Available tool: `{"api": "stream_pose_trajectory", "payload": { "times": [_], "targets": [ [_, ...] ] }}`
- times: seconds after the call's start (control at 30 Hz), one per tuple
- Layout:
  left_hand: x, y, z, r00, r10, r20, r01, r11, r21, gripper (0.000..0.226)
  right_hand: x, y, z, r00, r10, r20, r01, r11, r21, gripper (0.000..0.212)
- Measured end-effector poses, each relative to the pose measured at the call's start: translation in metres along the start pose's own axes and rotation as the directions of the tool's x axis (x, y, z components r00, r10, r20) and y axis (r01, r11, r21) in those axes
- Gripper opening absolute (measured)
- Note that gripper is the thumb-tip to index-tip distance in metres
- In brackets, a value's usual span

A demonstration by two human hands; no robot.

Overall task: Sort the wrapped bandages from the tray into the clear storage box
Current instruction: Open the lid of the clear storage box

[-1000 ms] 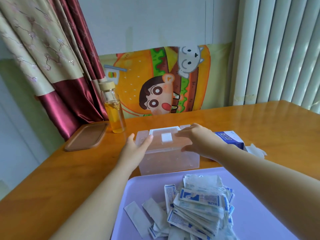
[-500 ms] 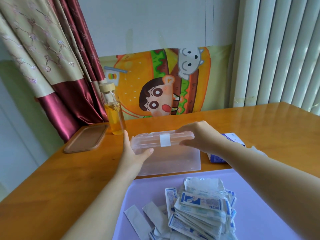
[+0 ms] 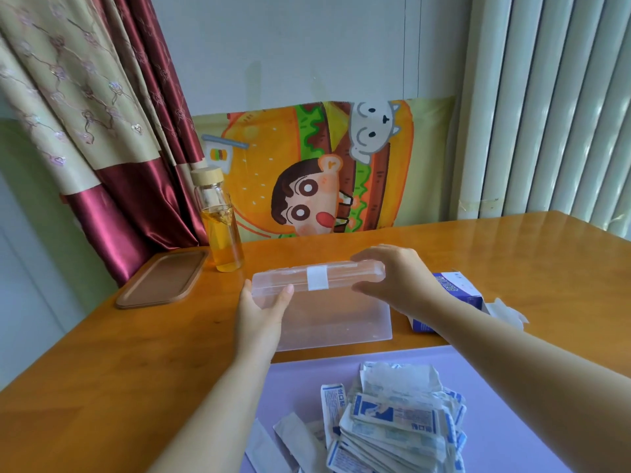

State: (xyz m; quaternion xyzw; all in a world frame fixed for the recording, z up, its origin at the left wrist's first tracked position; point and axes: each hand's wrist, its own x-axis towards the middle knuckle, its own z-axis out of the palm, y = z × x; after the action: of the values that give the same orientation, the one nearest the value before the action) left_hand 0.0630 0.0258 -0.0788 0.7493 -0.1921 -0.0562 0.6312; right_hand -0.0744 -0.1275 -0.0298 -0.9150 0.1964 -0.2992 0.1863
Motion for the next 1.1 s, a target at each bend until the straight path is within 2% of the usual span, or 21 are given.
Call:
{"api": "stream_pose_trajectory", "payload": {
  "times": [0.1, 0.17, 0.3, 0.37, 0.43, 0.53, 0.63, 0.73, 0.8, 0.87, 0.93, 1.0, 1.1],
  "targets": [
    [0.0, -0.002, 0.004, 0.999, -0.005, -0.035, 0.004, 1.0, -0.012, 0.087, 0.001, 0.007, 0.0, 0.989, 0.133, -0.064, -0.119, 0.974, 0.191, 0.055],
    [-0.001, -0.001, 0.007, 0.998, -0.018, -0.055, 0.017, 1.0, -0.022, 0.088, 0.0, 0.009, 0.003, 0.977, 0.206, -0.052, -0.181, 0.936, 0.303, 0.059],
    [0.002, 0.001, 0.016, 0.994, -0.053, -0.092, 0.049, 0.998, -0.049, 0.089, -0.004, 0.014, 0.011, 0.964, 0.266, -0.026, -0.229, 0.873, 0.43, 0.057],
    [0.004, 0.0, 0.017, 0.994, -0.051, -0.097, 0.048, 0.998, -0.036, 0.082, -0.003, 0.015, 0.01, 0.96, 0.279, -0.008, -0.241, 0.843, 0.481, 0.057],
    [0.004, -0.003, 0.018, 0.996, -0.032, -0.079, 0.031, 0.999, -0.012, 0.075, -0.002, 0.019, 0.006, 0.971, 0.238, -0.001, -0.211, 0.864, 0.457, 0.057],
    [0.001, -0.013, 0.015, 0.999, 0.034, -0.021, -0.034, 0.999, -0.019, 0.069, -0.005, 0.02, 0.002, 0.999, 0.033, 0.023, -0.038, 0.971, 0.234, 0.052],
    [0.0, -0.02, 0.011, 0.997, 0.072, 0.025, -0.072, 0.997, -0.017, 0.071, -0.005, 0.02, 0.003, 0.999, -0.035, -0.019, 0.038, 0.985, 0.171, 0.044],
    [0.0, -0.02, 0.008, 0.999, 0.037, 0.04, -0.037, 0.999, 0.0, 0.076, 0.006, 0.017, 0.0, 0.989, 0.061, -0.132, -0.019, 0.954, 0.298, 0.038],
    [0.0, -0.02, 0.007, 0.998, 0.028, 0.059, -0.026, 0.999, -0.034, 0.065, 0.02, 0.016, -0.001, 0.964, 0.166, -0.207, -0.081, 0.927, 0.365, 0.024],
    [-0.002, -0.02, 0.006, 0.995, 0.027, 0.099, -0.023, 0.999, -0.042, 0.053, 0.038, 0.017, 0.001, 0.927, 0.254, -0.276, -0.149, 0.925, 0.349, 0.009],
    [-0.004, -0.019, 0.005, 0.992, 0.009, 0.129, -0.01, 1.0, 0.001, 0.047, 0.054, 0.019, 0.007, 0.907, 0.301, -0.296, -0.207, 0.928, 0.309, 0.013],
    [-0.005, -0.018, 0.004, 0.991, 0.004, 0.136, -0.008, 1.0, 0.024, 0.047, 0.062, 0.02, 0.013, 0.92, 0.331, -0.209, -0.266, 0.92, 0.287, 0.026],
    [-0.007, -0.015, 0.003, 0.99, -0.001, 0.142, -0.005, 0.999, 0.041, 0.05, 0.054, 0.024, 0.029, 0.935, 0.35, 0.049, -0.353, 0.916, 0.189, 0.057]
  ]
}}
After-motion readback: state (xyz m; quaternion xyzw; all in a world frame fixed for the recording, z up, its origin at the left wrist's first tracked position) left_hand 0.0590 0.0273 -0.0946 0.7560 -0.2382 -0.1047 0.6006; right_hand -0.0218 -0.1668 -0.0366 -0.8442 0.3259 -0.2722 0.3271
